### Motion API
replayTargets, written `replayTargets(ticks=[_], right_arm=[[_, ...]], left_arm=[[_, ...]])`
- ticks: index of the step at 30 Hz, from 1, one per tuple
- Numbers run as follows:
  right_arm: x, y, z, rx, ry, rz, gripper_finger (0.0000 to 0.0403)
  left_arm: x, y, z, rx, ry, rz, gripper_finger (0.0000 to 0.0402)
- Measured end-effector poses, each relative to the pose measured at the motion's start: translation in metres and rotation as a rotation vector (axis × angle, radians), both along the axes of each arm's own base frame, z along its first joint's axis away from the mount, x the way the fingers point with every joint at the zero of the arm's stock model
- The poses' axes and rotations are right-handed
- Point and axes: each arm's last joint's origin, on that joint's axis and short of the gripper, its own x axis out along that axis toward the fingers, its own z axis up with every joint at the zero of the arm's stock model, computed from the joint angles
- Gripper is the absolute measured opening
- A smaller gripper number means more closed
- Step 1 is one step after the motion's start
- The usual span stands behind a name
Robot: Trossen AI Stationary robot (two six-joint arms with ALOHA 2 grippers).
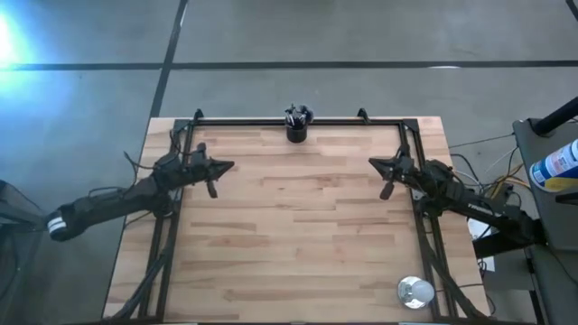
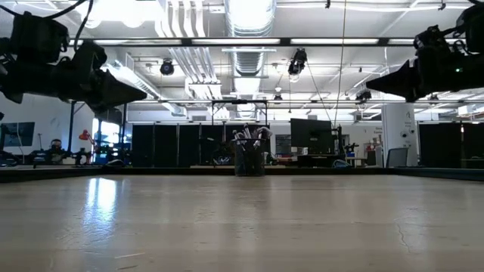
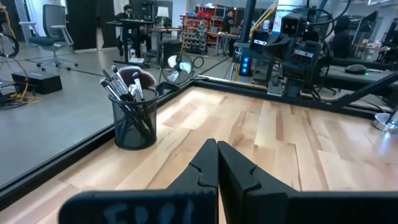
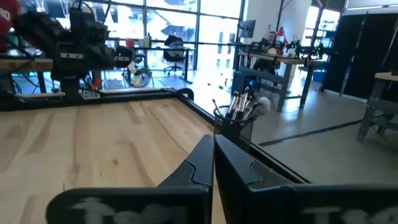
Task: Put items in baskets/containers
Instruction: Return to Home Position
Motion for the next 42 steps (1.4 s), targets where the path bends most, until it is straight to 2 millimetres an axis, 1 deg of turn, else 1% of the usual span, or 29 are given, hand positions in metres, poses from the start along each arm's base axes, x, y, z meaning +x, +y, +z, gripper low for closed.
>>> replayTargets(ticks=[2, 4, 7, 13, 17, 21, 24, 29, 42], right_arm=[[-0.003, 0.001, -0.001, 0.002, -0.005, 0.005, 0.0008], [-0.003, 0.002, 0.001, 0.001, -0.016, 0.025, 0.0008], [-0.002, 0.002, -0.002, 0.015, 0.012, 0.023, 0.0008], [-0.002, 0.002, -0.001, 0.020, -0.008, 0.028, 0.0008], [-0.002, 0.002, -0.002, 0.025, 0.001, 0.027, 0.0008], [-0.001, 0.002, -0.002, 0.016, 0.008, 0.027, 0.0008], [-0.001, 0.002, -0.002, 0.015, 0.015, 0.027, 0.0008], [-0.001, 0.002, -0.003, -0.016, 0.032, 0.026, 0.0008], [-0.001, 0.002, -0.003, -0.024, 0.036, 0.026, 0.0008]], left_arm=[[-0.003, -0.002, 0.000, -0.010, -0.005, 0.000, 0.0000], [-0.006, -0.004, 0.001, -0.013, -0.009, 0.005, 0.0000], [-0.011, -0.006, 0.001, -0.007, -0.019, 0.020, 0.0000], [-0.022, -0.012, 0.003, 0.020, -0.064, 0.028, 0.0000], [-0.021, -0.011, 0.001, 0.023, -0.029, 0.059, 0.0000], [-0.022, -0.011, 0.001, 0.045, -0.029, 0.095, 0.0000], [-0.022, -0.011, 0.002, 0.037, -0.036, 0.094, 0.0000], [-0.022, -0.011, 0.001, -0.030, -0.052, 0.093, 0.0000], [-0.021, -0.010, 0.000, -0.040, -0.048, 0.093, 0.0000]])
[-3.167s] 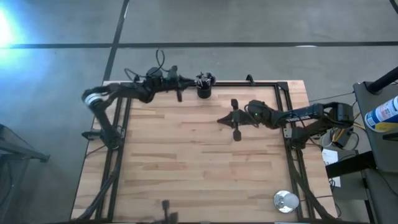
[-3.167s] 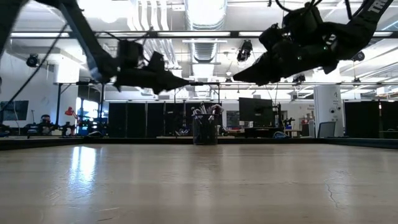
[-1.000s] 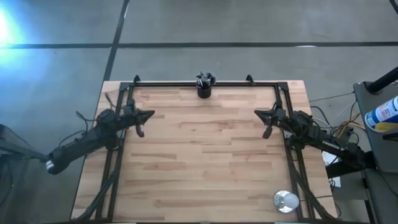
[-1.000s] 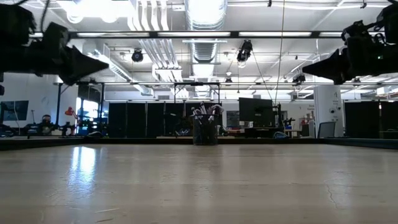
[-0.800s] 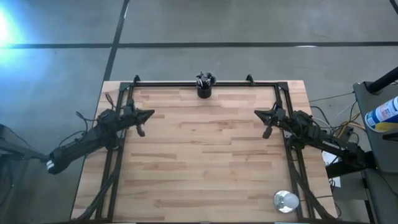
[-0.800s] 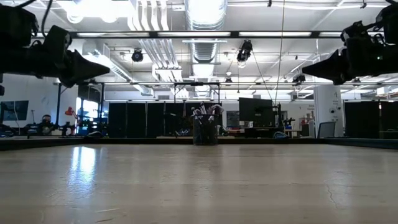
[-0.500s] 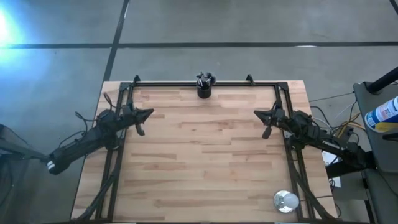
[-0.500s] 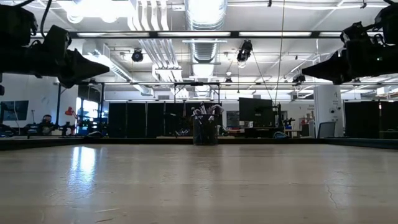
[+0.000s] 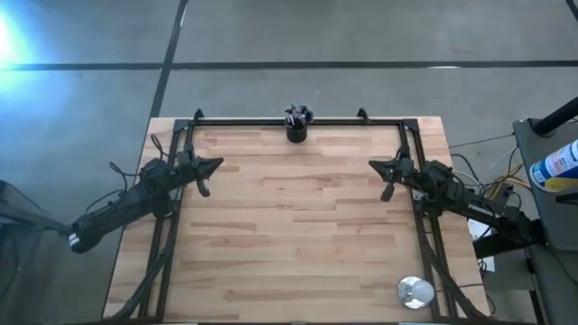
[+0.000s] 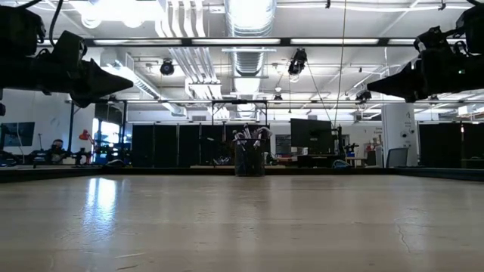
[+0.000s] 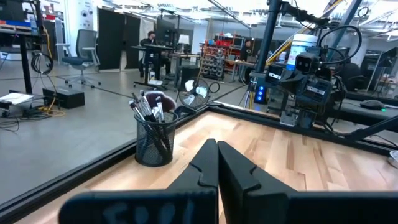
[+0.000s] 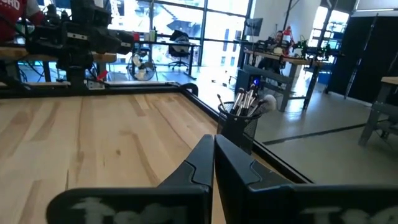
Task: Put items in baskets/containers
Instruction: Return to Home Position
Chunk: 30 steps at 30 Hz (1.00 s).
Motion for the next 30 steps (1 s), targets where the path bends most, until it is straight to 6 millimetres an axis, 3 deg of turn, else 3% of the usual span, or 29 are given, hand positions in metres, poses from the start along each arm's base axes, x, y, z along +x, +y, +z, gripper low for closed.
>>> replayTargets(ticks=[30], right_arm=[[0.0019, -0.0005, -0.0025, 0.014, 0.029, 0.003, 0.0009]], left_arm=[[0.0000, 0.0000, -0.0001, 0.000, 0.001, -0.001, 0.0000]])
